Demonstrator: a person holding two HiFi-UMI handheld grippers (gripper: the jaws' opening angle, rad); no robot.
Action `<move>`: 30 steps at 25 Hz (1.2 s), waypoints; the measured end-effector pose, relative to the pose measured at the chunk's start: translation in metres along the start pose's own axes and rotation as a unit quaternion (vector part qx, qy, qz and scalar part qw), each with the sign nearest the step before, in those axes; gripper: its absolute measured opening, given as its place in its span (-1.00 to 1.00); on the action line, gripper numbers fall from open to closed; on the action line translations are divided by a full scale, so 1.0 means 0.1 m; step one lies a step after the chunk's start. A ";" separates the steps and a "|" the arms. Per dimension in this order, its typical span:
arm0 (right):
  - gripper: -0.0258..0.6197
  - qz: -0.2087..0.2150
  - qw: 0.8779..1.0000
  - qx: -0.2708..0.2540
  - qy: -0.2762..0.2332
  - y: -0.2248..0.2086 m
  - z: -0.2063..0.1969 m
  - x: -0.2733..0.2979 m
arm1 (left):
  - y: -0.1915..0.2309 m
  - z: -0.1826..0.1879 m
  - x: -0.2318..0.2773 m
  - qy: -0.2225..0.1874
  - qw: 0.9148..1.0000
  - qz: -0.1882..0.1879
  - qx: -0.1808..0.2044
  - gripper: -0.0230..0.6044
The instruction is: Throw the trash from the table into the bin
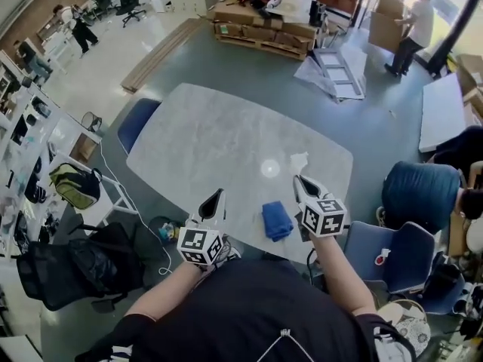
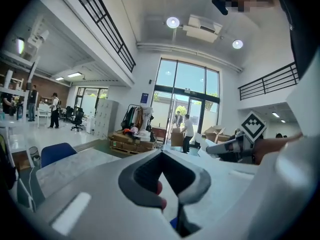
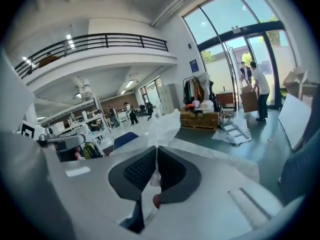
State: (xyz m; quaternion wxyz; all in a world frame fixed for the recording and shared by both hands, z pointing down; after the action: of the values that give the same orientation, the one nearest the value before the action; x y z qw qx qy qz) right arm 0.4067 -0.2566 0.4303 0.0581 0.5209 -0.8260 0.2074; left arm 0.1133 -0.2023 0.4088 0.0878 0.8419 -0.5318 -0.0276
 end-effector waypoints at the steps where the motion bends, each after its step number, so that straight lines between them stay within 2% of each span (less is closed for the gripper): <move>1: -0.81 0.002 1.000 -0.008 -0.010 0.08 0.09 -0.10 | -0.01 0.04 0.01 -0.006 1.000 -0.006 -0.001 -0.92; 5: -0.81 -0.001 0.999 -0.029 -0.038 0.29 0.25 -0.42 | -0.14 0.13 0.02 -0.025 0.999 -0.032 -0.003 -0.92; 10: -0.81 -0.011 0.999 -0.028 -0.038 0.37 0.20 -0.62 | -0.27 0.18 0.01 -0.025 0.998 -0.051 -0.008 -0.93; 17: -0.81 -0.009 0.999 -0.034 -0.038 0.33 0.17 -0.74 | -0.34 0.17 -0.15 -0.022 0.999 -0.041 -0.005 -0.92; 22: -0.81 0.011 0.998 -0.051 -0.047 0.36 0.19 -0.74 | -0.38 0.20 -0.32 -0.044 0.998 -0.044 -0.004 -0.92; 25: -0.81 0.030 0.996 -0.066 -0.050 0.34 0.25 -0.72 | -0.38 0.28 -0.36 -0.044 0.999 -0.026 0.007 -0.92; 30: -0.81 0.080 0.992 -0.084 -0.041 0.40 0.23 -0.55 | -0.32 0.41 -0.62 -0.043 0.998 0.036 0.026 -0.92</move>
State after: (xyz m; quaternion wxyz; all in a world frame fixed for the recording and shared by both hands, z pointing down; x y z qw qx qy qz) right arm 0.3987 -0.2049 0.3804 0.0510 0.4540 -0.8814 0.1199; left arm 0.1094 -0.1379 0.3596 0.0439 0.8221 -0.5657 -0.0462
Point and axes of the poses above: the fingertips, and each gripper's own axes: x forward along the fingers, y to its left, z out of its top, the point moved 9 cm from there along -x, backward along the fingers, and after that the axes turned 10 degrees about -y, right-handed, at the moved point
